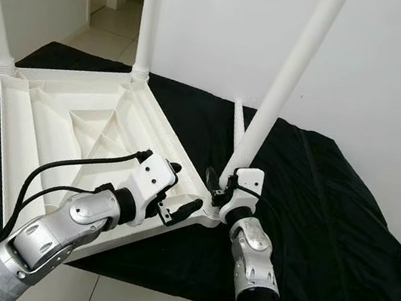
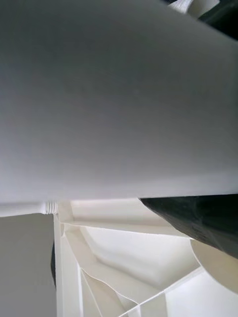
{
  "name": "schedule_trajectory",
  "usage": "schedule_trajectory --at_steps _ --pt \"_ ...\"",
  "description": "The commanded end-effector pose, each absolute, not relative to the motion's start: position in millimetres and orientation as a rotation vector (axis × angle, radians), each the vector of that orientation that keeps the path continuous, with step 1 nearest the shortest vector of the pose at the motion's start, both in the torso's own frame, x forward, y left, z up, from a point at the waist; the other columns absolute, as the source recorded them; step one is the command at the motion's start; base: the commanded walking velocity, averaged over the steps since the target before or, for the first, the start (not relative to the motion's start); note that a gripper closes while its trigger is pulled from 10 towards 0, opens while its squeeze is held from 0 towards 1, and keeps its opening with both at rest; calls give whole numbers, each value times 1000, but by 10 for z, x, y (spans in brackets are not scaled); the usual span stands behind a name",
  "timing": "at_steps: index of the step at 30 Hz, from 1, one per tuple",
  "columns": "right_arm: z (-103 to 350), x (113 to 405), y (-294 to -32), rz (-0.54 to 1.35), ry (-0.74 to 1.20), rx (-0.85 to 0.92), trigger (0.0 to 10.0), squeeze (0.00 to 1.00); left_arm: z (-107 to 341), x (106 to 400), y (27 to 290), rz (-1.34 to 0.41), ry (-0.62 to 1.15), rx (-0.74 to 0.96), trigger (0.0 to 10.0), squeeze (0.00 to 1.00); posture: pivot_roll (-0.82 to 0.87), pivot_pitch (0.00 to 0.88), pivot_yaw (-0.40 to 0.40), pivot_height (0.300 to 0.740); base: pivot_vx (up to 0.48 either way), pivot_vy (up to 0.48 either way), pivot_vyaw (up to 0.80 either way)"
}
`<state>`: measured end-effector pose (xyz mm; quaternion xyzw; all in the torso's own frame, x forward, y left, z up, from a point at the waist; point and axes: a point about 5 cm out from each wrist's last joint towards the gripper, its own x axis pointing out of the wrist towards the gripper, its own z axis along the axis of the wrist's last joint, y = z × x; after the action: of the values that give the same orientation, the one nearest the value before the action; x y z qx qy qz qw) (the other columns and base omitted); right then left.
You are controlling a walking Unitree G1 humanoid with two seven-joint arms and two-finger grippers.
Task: Building children table
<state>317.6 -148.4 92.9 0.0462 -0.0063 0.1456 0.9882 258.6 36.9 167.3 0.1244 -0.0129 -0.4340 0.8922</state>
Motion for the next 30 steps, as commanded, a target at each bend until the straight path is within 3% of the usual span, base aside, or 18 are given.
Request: schedule_trajectory --at_steps 1,11,30 --pt "360 2912 -1588 221 253 106 10000 0 1677 2542 322 -995 -24 270 10000 0 45 0 -113 740 0 0 0" --pt "317 2777 -1611 135 183 270 10000 0 1678 2532 316 -1003 -26 273 10000 0 46 0 -112 740 0 0 0" --pt "444 2931 -1502 220 211 56 10000 0 1665 2513 296 -1015 -24 272 10000 0 43 0 -113 740 0 0 0"
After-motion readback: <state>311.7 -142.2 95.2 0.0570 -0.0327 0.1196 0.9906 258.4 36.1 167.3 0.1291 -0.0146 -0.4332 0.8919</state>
